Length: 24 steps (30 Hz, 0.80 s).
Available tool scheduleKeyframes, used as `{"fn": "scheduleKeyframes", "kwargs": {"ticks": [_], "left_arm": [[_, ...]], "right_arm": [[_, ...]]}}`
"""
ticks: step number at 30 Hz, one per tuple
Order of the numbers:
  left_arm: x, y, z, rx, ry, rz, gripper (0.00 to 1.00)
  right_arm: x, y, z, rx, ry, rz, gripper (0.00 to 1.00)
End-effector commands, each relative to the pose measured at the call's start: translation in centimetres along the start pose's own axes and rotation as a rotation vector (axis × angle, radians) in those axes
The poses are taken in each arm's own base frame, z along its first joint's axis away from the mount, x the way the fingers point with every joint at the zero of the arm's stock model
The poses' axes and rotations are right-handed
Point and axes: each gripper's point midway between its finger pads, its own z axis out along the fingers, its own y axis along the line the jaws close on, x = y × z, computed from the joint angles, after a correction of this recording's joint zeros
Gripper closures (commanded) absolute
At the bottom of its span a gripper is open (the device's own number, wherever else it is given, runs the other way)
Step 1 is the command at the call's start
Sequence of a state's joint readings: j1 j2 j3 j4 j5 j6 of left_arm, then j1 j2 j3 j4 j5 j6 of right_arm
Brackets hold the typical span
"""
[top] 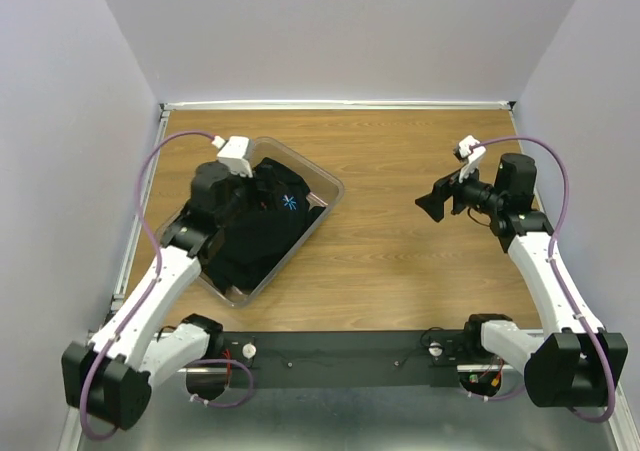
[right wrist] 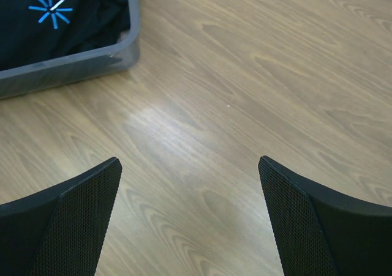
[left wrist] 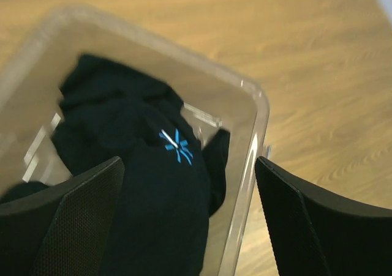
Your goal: Fold and stack the t-shirts
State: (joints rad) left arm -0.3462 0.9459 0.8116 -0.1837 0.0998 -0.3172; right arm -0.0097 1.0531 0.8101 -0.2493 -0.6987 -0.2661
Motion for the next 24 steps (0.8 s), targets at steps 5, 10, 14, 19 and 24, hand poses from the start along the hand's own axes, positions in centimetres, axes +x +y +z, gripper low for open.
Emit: {"fn": "scheduleKeyframes", "kwargs": {"ticks": [5, 10, 14, 19, 24], "left_arm": [[7.9, 4.2, 3.6, -0.341, 0.28, 0.034, 0.05], [11.1, 6.4, 5.4, -0.447, 0.401, 0.098, 0.13], [12.0, 4.8, 6.5, -0.364, 0.467, 0.125, 1.0], [-4.5, -4.3, 2.8, -0.136, 0.041, 0.104, 1.0], [-22.1, -19.8, -7.8, 0.561, -0.368, 0.091, 1.0]], "right_arm": [[0.8, 1.8, -0.5, -0.075, 0.006, -0.016, 0.0], [0.5, 2.0, -0.7, -0.079, -0.003, -0.02, 0.0], [0.5, 2.0, -0.7, -0.077, -0.005, -0.022, 0.0], [0.1, 2.0, -0.9, -0.069, -0.014, -0.029, 0.0], [0.2, 0.8, -1.0, -0.001, 0.003, -0.015, 0.0]]}}
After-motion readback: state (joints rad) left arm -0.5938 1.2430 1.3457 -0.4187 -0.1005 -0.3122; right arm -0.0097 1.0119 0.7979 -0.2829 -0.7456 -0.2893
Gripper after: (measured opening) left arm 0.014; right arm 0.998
